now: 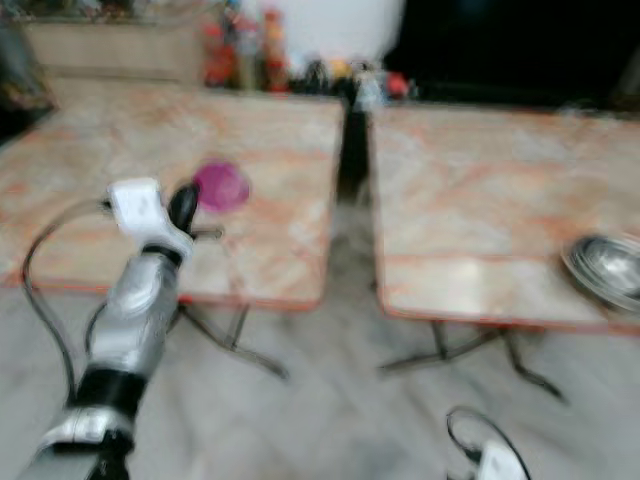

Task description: Setting the table

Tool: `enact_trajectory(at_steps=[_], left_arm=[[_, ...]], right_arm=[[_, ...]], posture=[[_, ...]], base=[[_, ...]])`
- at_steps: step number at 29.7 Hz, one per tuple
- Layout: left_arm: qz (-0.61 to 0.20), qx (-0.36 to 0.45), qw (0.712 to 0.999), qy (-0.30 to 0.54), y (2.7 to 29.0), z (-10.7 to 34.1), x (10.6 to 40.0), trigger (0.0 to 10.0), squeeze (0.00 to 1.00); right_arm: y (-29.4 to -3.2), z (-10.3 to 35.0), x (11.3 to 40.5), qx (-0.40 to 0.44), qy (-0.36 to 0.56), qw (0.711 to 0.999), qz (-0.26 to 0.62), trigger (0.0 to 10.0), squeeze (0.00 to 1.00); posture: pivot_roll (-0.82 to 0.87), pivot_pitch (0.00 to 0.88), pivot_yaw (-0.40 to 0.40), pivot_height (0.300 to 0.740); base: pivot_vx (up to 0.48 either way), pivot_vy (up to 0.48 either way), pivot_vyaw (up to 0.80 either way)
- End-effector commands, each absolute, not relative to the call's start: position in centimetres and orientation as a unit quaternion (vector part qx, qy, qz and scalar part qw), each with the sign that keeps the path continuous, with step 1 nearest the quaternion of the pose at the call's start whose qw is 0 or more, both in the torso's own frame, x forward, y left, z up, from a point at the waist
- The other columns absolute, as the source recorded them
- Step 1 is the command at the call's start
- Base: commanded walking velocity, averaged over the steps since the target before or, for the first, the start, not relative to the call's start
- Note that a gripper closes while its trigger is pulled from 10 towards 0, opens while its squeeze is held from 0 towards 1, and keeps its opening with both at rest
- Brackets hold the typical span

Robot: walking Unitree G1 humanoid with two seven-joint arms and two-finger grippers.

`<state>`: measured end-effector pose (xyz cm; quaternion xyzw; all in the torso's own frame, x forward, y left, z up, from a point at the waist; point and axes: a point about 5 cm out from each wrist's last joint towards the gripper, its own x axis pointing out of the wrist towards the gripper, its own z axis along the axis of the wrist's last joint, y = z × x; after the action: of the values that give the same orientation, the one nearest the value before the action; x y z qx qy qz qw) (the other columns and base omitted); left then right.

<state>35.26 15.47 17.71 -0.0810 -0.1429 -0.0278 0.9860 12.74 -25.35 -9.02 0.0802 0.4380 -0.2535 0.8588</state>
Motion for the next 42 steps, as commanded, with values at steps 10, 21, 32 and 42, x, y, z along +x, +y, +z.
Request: enact_trajectory(at_steps=[10,21,32,42], left_arm=[[-0.022,-0.077,0.983,-0.168,16.1,18.9,34.7,10.0,0.00],[0.007,-0.078,0.984,-0.163,17.5,18.8,34.6,10.0,0.00],[0.007,-0.096,0.984,-0.151,17.5,18.4,34.8,10.0,0.00],[0.011,-0.093,0.985,-0.147,17.6,18.4,35.0,10.0,0.00]], right_arm=[[-25.8,-8.6,13.6,0.076,0.428,0.864,-0.253,10.0,0.00],[-25.7,-8.5,13.9,0.074,0.427,0.867,-0.244,10.0,0.00],[-25.8,-8.5,13.9,0.073,0.427,0.867,-0.245,10.0,0.00],[-25.9,-8.5,13.9,0.081,0.425,0.867,-0.248,10.0,0.00]], posture=[[0.09,0.000,-0.045,0.736],[0.10,0.000,-0.055,0.736],[0.09,0.000,-0.053,0.736],[0.09,0.000,-0.055,0.736]], base=[[0.000,-0.424,0.00],[0.000,-0.392,0.00],[0.000,-0.100,0.00],[0.213,0.000,0.00]])
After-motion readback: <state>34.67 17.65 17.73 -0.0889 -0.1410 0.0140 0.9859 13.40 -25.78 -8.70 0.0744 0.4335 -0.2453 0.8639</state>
